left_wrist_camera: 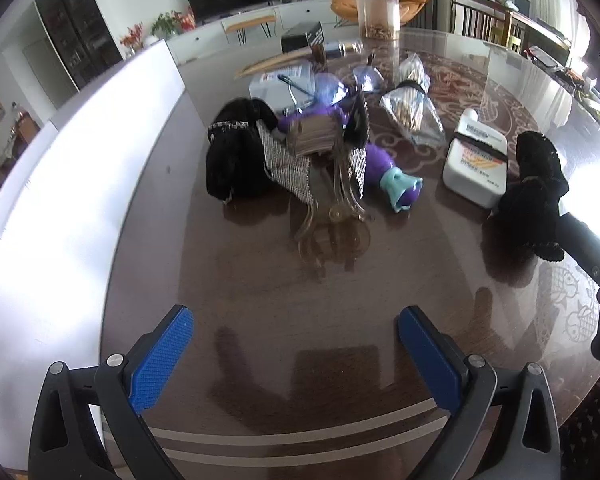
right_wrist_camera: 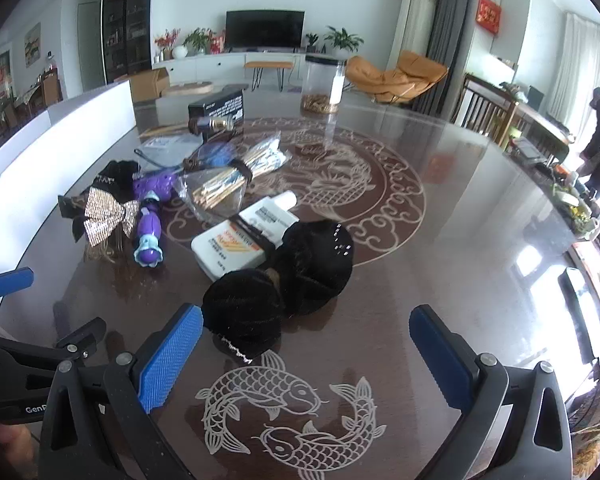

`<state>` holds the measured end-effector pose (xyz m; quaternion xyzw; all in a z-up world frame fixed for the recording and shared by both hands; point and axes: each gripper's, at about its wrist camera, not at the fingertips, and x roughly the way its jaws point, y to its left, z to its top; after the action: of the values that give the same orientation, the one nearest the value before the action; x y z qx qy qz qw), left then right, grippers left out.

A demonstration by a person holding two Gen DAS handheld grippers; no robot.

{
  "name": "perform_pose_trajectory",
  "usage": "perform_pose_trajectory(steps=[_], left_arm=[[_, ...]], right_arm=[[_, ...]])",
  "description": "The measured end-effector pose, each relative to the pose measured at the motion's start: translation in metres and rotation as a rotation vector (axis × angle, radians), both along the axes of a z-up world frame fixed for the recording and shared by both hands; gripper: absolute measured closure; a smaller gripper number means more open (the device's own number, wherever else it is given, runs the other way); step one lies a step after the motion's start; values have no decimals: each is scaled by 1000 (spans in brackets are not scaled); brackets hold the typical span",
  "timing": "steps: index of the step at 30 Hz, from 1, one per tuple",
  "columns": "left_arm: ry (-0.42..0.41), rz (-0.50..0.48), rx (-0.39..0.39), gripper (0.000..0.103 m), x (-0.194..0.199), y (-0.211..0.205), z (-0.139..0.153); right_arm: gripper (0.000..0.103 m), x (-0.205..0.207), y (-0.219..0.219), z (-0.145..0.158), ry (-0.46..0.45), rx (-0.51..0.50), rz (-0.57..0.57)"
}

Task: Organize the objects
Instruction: 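Reach the left gripper to the rhinestone bow hair clip and grasp it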

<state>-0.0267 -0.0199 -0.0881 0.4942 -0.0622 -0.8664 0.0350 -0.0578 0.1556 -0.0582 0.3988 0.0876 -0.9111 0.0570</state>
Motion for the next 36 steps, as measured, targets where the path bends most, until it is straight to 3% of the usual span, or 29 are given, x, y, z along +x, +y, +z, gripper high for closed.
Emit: perform_pose_trajectory(steps=[5,9,19,24,30,32,33,36], left_arm=[[-5,0,38,0,-2,-5,-1],[-35,28,144,0,-8,-20,-5],[-52,32,141,0,-14,-21,-6],[-9,-9,139,0,-2,-24,-6],[-77,3,165,0,3,-46,-4],[-33,11,272,0,5,-57,8],[30,11,322,0,3,-60,24],[143,4,288,0,-17,-49,57]], right_arm=[[0,-6,-7,-11,-58,6,27],[0,-9,-14,-20,-96,25,53],[0,-30,1,-39,-208,-70,0],[0,-36,5,-45,-216,-76,-26],[0,-36,4,-46,-213,-74,-31],[0,-36,4,-45,-213,-75,-32],[0,-36,4,-45,-213,-74,-33],[0,-36,4,-45,-213,-74,-34]])
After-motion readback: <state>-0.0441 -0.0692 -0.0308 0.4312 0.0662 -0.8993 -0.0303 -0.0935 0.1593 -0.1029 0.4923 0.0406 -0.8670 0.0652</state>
